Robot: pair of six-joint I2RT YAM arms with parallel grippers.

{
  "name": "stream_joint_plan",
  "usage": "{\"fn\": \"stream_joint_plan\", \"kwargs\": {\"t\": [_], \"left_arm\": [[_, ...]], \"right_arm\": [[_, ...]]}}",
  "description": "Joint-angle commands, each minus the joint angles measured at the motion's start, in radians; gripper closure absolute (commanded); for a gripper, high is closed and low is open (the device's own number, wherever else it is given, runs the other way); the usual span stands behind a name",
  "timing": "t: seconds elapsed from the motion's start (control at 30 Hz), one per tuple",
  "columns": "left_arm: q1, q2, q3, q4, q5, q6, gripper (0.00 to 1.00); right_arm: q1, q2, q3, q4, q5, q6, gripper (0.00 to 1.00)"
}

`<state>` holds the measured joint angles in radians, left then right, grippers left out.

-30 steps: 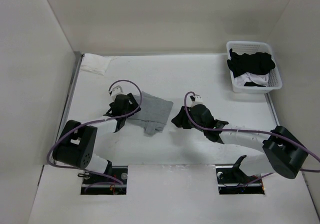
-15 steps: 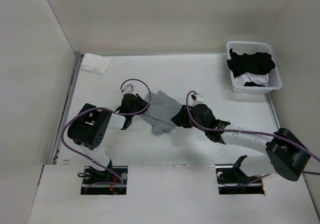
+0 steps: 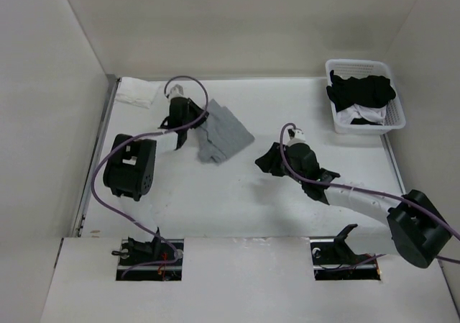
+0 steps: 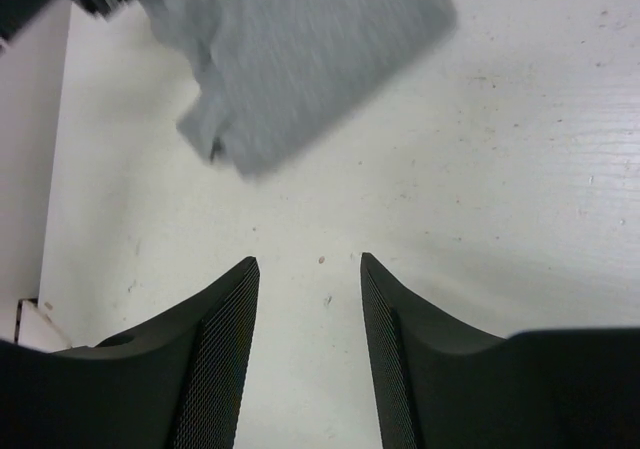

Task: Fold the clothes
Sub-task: Neatly place the folded tank top to the corner

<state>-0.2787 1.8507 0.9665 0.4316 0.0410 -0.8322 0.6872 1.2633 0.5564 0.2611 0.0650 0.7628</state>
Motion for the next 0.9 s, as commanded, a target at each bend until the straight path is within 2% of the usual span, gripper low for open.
{"fn": "stream_joint_plan", "kwargs": {"t": [0.0,0.07,0.23,0.3,0.33,0.43,0.47,0.53,0.67,0.8,0.87], "left_arm": [[0.104,0.04,0.206,-0.063,-0.027,0.051,1.0],[0.184,0.077,0.322,-0.123,-0.036,0.093,1.0],[0.399,0.126,0.487,-0.157,-0.091,0.084,1.0],[0.466,0.156,0.527,-0.165,-0.144,0.068,0.95],[0.502,0.169,0.534,-0.157,-0.168,0.058,0.88],[0.585,0.203,0.523,-0.174,-0.196,0.035,0.49],[0.595,0.199,0.497,-0.172,-0.199,0.024,0.43],[0.599,0.173,0.43,-0.151,-0.207,0.009,0.36],[0.551,0.076,0.258,-0.03,-0.226,-0.021,0.32],[0.456,-0.054,0.065,0.033,-0.38,-0.057,0.31],[0.383,-0.109,-0.012,0.038,-0.453,-0.065,0.31]], "right_arm": [[-0.019,-0.047,-0.001,0.027,-0.014,-0.017,0.5],[-0.028,-0.062,-0.006,0.02,-0.014,-0.022,0.49],[-0.032,-0.065,-0.007,0.017,-0.025,-0.025,0.48],[-0.028,-0.038,0.003,0.024,-0.036,-0.025,0.48],[-0.028,-0.022,0.011,0.026,-0.039,-0.025,0.48],[-0.002,0.017,0.025,0.032,-0.045,-0.025,0.48],[0.007,0.027,0.027,0.035,-0.047,-0.025,0.48],[0.016,0.042,0.031,0.041,-0.051,-0.025,0.47],[0.021,0.074,0.049,0.044,-0.071,-0.031,0.47],[0.024,0.088,0.053,0.053,-0.076,-0.031,0.47],[0.024,0.079,0.042,0.058,-0.065,-0.031,0.5]]}}
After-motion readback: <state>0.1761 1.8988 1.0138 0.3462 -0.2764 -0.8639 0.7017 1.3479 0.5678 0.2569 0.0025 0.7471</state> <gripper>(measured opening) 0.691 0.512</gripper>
